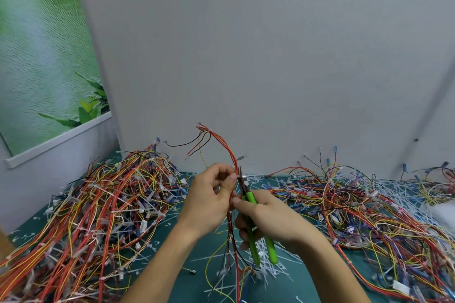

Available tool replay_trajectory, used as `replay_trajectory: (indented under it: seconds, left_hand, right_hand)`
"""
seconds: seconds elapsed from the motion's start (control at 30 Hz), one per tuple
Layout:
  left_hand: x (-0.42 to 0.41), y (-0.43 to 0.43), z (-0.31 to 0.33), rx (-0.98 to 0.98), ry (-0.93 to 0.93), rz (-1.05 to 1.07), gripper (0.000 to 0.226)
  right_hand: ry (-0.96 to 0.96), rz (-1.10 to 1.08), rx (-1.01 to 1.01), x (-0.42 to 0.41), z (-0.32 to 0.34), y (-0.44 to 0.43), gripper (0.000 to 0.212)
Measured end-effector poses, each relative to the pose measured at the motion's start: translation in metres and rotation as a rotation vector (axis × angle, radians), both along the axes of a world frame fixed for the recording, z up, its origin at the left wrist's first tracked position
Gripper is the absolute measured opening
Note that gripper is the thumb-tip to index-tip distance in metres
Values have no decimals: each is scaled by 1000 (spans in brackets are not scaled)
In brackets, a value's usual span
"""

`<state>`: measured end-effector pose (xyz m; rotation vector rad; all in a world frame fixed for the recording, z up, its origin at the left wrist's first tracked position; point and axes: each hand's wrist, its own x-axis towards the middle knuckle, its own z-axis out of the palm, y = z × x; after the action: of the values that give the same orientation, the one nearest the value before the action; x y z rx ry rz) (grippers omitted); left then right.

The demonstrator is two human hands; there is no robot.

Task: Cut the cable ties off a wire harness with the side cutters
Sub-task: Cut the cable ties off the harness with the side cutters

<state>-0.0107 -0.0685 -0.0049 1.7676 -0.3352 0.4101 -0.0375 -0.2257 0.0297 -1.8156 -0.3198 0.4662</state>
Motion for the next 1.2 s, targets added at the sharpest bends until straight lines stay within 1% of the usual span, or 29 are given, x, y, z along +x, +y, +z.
replay_trajectory:
  seconds: [0.13,0.2,0.27,0.37,0.5,0.67,0.83,1.0,1.13,1.2]
  left_hand:
    - [0,1,1,8,1,-2,7]
    - [1,3,1,47,-11,12,7]
    - [2,4,1,73,-22,25,5]
    - [3,6,2,51,-43,38,7]
    - [3,7,3,46,-69,55,10]
    - [2,5,4,24,-54,70,8]
    - [-1,2,4,49,-64,89,7]
    - [-1,1,4,73,-85,110,5]
    - [0,0,2,75,-91,123,6]
    - [1,-1,1,71,-92,125,5]
  right_hand:
    - [90,8,53,2,-1,-2,15]
    - [126,27,72,3,-1,-4,11]
    - [118,54,67,4,-2,-7,6]
    - [46,59,65,6,-6,-7,1]
    - [-36,28,51,7,-9,-3,7]
    - [-1,16,107,6,-9,1,12]
    - [-94,15,-6,7,-10,3,15]
    - [-120,-36,-33,8,-12,3,19]
    - [-136,-54,-56,9,-14,1,17]
    - [-118,-56,-32,9,-14,1,17]
